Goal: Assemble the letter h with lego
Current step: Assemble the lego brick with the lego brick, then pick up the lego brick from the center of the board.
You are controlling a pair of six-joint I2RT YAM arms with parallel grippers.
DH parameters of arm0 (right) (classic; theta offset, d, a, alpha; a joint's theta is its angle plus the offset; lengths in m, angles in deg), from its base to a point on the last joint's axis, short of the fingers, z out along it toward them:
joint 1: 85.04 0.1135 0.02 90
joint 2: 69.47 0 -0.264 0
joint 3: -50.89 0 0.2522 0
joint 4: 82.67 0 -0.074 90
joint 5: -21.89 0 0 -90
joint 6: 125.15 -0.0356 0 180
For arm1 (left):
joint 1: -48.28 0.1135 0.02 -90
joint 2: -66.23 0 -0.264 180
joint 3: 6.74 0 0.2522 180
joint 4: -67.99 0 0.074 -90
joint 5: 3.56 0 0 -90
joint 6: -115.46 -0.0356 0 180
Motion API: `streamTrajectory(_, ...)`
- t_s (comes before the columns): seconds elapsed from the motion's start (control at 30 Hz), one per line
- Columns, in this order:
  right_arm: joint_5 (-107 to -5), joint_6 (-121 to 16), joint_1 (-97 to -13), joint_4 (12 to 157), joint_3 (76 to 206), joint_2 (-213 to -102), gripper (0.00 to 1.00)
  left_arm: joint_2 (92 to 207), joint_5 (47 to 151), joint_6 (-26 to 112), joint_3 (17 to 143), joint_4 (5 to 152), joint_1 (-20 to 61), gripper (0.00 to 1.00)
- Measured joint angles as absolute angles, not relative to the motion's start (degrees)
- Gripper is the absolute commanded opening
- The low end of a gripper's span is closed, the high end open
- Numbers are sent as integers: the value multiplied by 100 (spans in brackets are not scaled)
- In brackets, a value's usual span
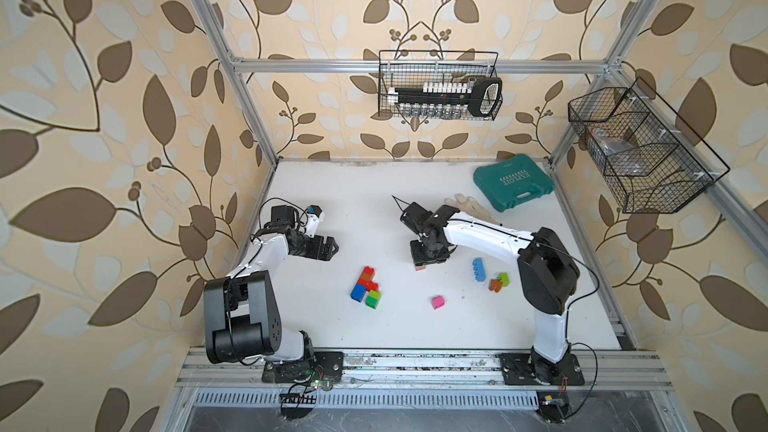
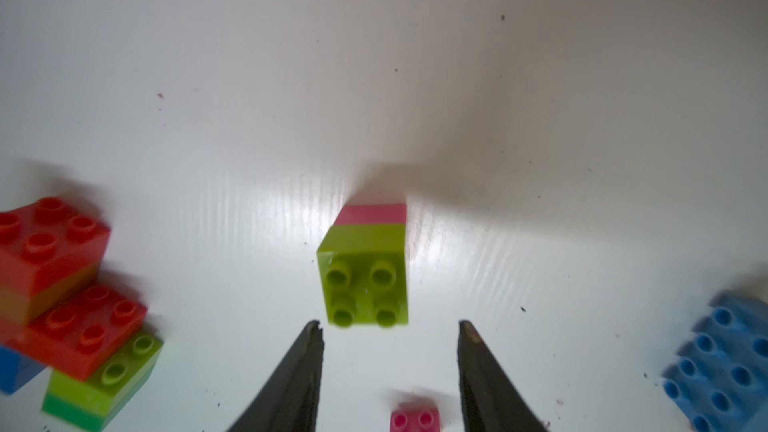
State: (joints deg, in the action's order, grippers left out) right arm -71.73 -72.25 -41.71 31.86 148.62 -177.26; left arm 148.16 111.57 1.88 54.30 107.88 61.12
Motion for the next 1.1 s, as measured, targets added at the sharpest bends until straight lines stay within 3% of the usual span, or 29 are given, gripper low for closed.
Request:
streamTrajectory(0.27, -7461, -7180, -5672, 3394, 12993, -15193, 52, 14844, 11183, 191, 5433, 10790, 6112, 99)
streamTrajectory(0.43, -7382, -7072, -6977, 3407, 11703, -14364, 53, 14999, 11205, 195, 5450, 10786, 6112, 99)
streamTrajectory(0.67, -7133, -6970, -7421, 3717, 11039, -14624, 50, 15008, 11218, 195, 5450, 10784, 6112, 99)
streamTrajectory(0.97, -6989, -6858, -7425, 4303, 10873, -15162, 24, 15008, 11299, 193, 5450, 10788, 6112, 99)
streamTrajectory(1.1, -7061, -6797, -7425, 4349, 10875, -15149, 18, 15008, 11303, 193, 5450, 10786, 6112, 99)
